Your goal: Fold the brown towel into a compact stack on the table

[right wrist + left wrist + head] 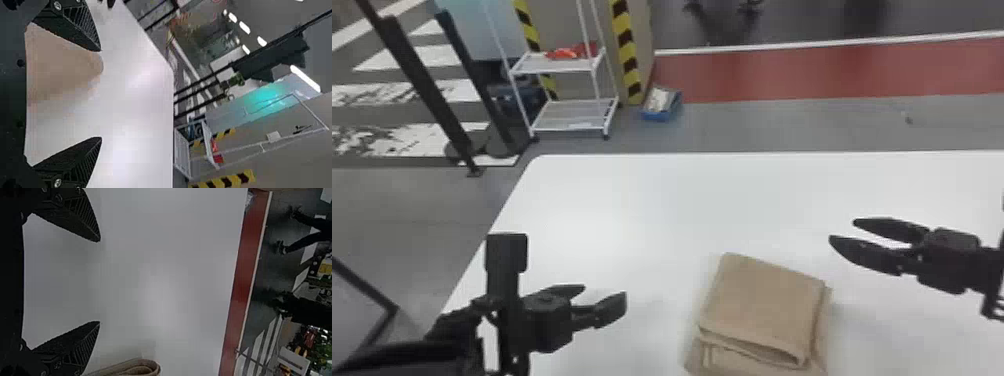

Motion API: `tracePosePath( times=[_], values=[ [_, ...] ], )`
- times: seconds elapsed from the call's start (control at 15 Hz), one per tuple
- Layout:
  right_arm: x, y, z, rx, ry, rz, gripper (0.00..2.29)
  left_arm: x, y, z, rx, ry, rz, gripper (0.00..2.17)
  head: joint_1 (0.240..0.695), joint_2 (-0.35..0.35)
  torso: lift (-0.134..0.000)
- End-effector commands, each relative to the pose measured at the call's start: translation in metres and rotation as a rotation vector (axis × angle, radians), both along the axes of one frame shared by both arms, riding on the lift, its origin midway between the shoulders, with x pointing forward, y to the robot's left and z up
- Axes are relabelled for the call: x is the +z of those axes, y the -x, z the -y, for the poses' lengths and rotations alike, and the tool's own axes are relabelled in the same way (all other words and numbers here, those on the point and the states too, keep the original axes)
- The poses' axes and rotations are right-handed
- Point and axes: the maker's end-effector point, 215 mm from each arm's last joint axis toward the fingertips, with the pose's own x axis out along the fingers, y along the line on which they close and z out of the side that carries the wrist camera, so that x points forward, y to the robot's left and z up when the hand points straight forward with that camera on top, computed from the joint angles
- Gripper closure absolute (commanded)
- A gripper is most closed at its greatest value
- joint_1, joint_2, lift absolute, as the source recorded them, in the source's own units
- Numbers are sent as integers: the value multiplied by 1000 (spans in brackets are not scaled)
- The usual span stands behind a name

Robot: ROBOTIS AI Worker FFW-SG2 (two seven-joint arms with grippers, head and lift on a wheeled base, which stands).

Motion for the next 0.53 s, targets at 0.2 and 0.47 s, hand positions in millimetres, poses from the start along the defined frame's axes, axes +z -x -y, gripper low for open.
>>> tracePosePath(
  times=[0.2, 0.47],
  values=[
    [-9, -11, 55, -85, 342, 252, 117, 31, -6, 59, -122, 100, 190, 154, 695, 6, -124],
    [-4, -12, 107, -187, 387, 288, 117, 39, -4, 86, -180, 201, 377, 167, 695, -79, -124]
  ],
)
